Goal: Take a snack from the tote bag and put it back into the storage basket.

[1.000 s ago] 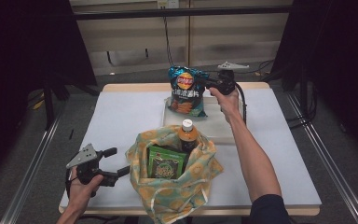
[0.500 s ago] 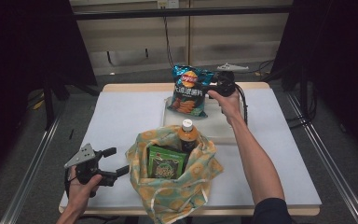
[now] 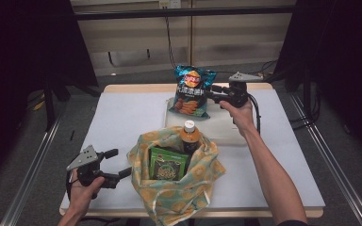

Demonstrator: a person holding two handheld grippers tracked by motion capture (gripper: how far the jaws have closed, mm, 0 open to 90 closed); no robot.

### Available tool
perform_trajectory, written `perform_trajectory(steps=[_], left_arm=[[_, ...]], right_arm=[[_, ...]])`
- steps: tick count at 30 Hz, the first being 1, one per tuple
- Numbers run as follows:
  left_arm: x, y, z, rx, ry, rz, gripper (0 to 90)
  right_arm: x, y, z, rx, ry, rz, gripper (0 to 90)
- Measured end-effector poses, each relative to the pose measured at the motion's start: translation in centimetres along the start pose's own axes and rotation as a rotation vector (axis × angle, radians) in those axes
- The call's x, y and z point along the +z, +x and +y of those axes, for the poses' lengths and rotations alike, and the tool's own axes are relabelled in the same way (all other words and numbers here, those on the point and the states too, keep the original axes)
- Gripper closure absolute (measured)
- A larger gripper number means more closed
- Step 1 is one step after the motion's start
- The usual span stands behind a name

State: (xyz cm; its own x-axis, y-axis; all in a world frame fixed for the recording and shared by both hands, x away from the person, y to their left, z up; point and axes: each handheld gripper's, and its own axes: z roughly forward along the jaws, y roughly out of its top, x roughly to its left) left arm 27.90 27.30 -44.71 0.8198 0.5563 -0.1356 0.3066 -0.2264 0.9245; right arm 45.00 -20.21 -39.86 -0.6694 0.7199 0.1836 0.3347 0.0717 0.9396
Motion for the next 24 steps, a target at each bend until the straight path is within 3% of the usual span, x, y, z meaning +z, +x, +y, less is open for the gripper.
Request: perform_trajectory(steps=[3, 4, 6, 7, 11, 15, 21, 24], left_arm=[[0.0, -0.2, 0.1, -0.001, 0.009, 0.013, 6.3], [0.1, -0.1, 0.0, -0.002, -0.001, -0.004, 6.3], [0.0, -0.1, 0.0, 0.001, -0.002, 0.001, 6.3], [-0.1, -0.1, 0.1, 0.0, 0.004, 0.014, 6.3], [-0.1, 0.0, 0.0, -0.01, -0.005, -0.004, 6.3], [-0.1, -0.1, 0.0, 0.0, 0.006, 0.009, 6.3], [-0.1, 0.0, 0.0, -0.003, -0.005, -0.007, 6.3], [0.0, 0.0, 0.0, -0.008, -0.006, -0.007, 6.3]], right_arm=[[0.9, 0.6, -0.9, -0.026, 0.056, 0.049, 80.9], [1.2, 0.6, -1.1, -0.031, 0.068, 0.055, 84.1], [2.0, 0.6, -1.8, -0.03, 0.101, 0.072, 88.6], [2.5, 0.6, -2.1, -0.03, 0.117, 0.073, 89.6], [4.1, 0.4, -3.5, -0.032, 0.195, 0.089, 90.0], [5.3, 0.1, -4.6, -0.019, 0.233, 0.119, 90.0], [6.4, -0.1, -5.3, -0.036, 0.291, 0.101, 89.8], [6.7, -0.5, -5.7, -0.022, 0.308, 0.082, 90.0]])
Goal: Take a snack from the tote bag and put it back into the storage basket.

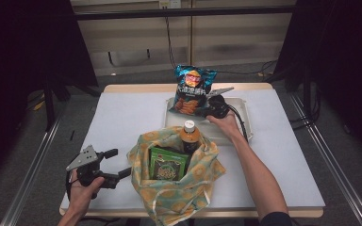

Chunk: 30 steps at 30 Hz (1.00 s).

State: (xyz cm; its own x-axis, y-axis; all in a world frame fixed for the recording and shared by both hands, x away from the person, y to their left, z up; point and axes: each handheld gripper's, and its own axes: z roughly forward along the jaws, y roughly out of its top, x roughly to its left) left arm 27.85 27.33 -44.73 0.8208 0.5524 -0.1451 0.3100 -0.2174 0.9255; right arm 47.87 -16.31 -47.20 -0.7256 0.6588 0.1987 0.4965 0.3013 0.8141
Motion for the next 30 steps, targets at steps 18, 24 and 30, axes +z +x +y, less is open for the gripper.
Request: perform_trajectory(steps=[18, 24, 30], left_arm=[[0.0, 0.0, 0.0, 0.003, 0.0, -0.004, 6.3], [-0.1, -0.2, 0.1, 0.002, 0.003, 0.012, 6.3], [0.0, -0.4, 0.2, 0.018, 0.01, -0.003, 6.3]], right_arm=[[-0.1, -0.7, -0.2, 0.016, 0.007, -0.055, 85.2], [-1.2, -0.1, 0.4, 0.016, -0.038, -0.059, 75.4], [-3.2, 1.0, 0.8, -0.009, -0.085, -0.044, 67.0]])
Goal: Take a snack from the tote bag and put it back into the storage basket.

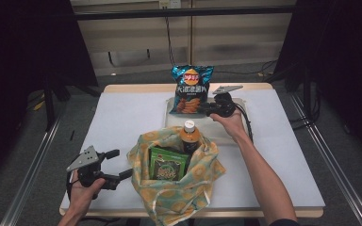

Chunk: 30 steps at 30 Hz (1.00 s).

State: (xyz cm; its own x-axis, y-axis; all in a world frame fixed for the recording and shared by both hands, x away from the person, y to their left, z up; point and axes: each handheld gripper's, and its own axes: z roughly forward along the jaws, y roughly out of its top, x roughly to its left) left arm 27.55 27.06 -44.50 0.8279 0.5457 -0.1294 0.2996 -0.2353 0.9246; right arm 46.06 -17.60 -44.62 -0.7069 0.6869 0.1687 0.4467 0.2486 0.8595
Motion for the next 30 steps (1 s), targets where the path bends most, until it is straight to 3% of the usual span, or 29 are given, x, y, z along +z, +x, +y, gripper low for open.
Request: perform_trajectory(steps=[4, 5, 11, 13, 14, 15, 19, 21, 23, 28, 30], left_arm=[[0.1, -0.1, 0.1, -0.002, -0.013, -0.009, 6.5], [0.1, -0.2, 0.2, -0.002, -0.006, 0.01, 6.7], [0.3, -0.2, 0.1, -0.01, -0.001, 0.012, 7.0], [0.4, -0.3, -0.1, -0.02, 0.004, 0.026, 7.0], [0.4, -0.3, -0.1, -0.017, 0.0, 0.012, 7.0], [0.3, -0.3, -0.2, -0.011, 0.015, 0.029, 7.0], [0.5, -0.3, -0.1, -0.033, 0.005, 0.01, 6.9], [0.3, -0.5, 0.2, -0.015, 0.012, 0.025, 6.9], [0.4, -0.6, 0.3, -0.015, -0.005, 0.009, 7.0], [0.3, -0.7, 0.3, -0.01, 0.0, 0.014, 7.1], [0.2, -0.8, 0.3, -0.017, -0.004, 0.017, 7.2]], right_arm=[[-1.9, 0.8, -0.3, -0.011, -0.03, 0.003, 60.2], [-2.3, 1.0, -0.3, -0.008, -0.035, 0.0, 59.3], [-5.0, 2.8, -1.0, -0.008, -0.074, 0.001, 53.4], [-5.7, 3.4, -1.2, -0.005, -0.088, 0.019, 52.3], [-6.1, 3.8, -1.4, -0.001, -0.093, 0.028, 51.2], [-6.5, 4.1, -1.5, -0.006, -0.095, 0.036, 50.2], [-7.3, 5.2, -2.4, -0.011, -0.089, 0.059, 45.1], [-7.7, 6.0, -3.0, -0.006, -0.085, 0.063, 44.4], [-8.1, 6.6, -3.4, -0.012, -0.088, 0.055, 43.9], [-9.4, 8.0, -4.1, -0.008, -0.107, 0.083, 41.5], [-9.9, 8.7, -4.1, -0.025, -0.122, 0.073, 39.9]])
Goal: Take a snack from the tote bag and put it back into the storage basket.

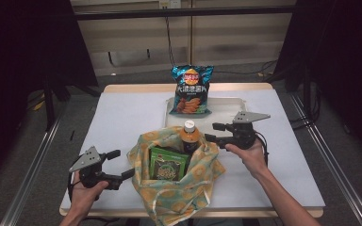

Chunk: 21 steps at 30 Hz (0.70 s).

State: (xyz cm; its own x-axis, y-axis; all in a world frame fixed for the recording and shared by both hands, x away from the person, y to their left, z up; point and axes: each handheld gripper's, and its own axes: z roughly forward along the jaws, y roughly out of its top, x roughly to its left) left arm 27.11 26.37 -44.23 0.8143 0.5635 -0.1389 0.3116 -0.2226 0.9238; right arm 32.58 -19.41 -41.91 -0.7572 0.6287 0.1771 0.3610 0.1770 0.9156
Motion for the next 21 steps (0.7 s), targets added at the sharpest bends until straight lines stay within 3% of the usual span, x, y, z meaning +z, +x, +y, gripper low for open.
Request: perform_trajectory(steps=[8, 11, 15, 17, 21], left_arm=[[-0.1, -0.2, 0.1, 0.006, 0.005, 0.002, 7.4], [-0.2, -0.3, 0.1, 0.008, 0.007, 0.01, 7.4], [-0.2, -0.1, 0.1, 0.009, -0.005, -0.006, 7.5], [-0.3, -0.1, 0.1, 0.01, -0.007, -0.001, 7.4], [-0.3, 0.1, 0.0, -0.005, -0.011, 0.002, 7.4]], right_arm=[[-1.5, 2.6, -0.2, -0.013, -0.033, 0.055, 41.6], [-2.0, 3.5, -0.3, -0.037, -0.038, 0.068, 47.2], [-1.8, 4.7, -0.4, -0.058, -0.03, 0.113, 54.6], [-1.8, 5.4, 0.0, -0.089, -0.022, 0.104, 56.7], [-1.3, 6.3, 0.3, -0.091, -0.014, 0.165, 61.5]])
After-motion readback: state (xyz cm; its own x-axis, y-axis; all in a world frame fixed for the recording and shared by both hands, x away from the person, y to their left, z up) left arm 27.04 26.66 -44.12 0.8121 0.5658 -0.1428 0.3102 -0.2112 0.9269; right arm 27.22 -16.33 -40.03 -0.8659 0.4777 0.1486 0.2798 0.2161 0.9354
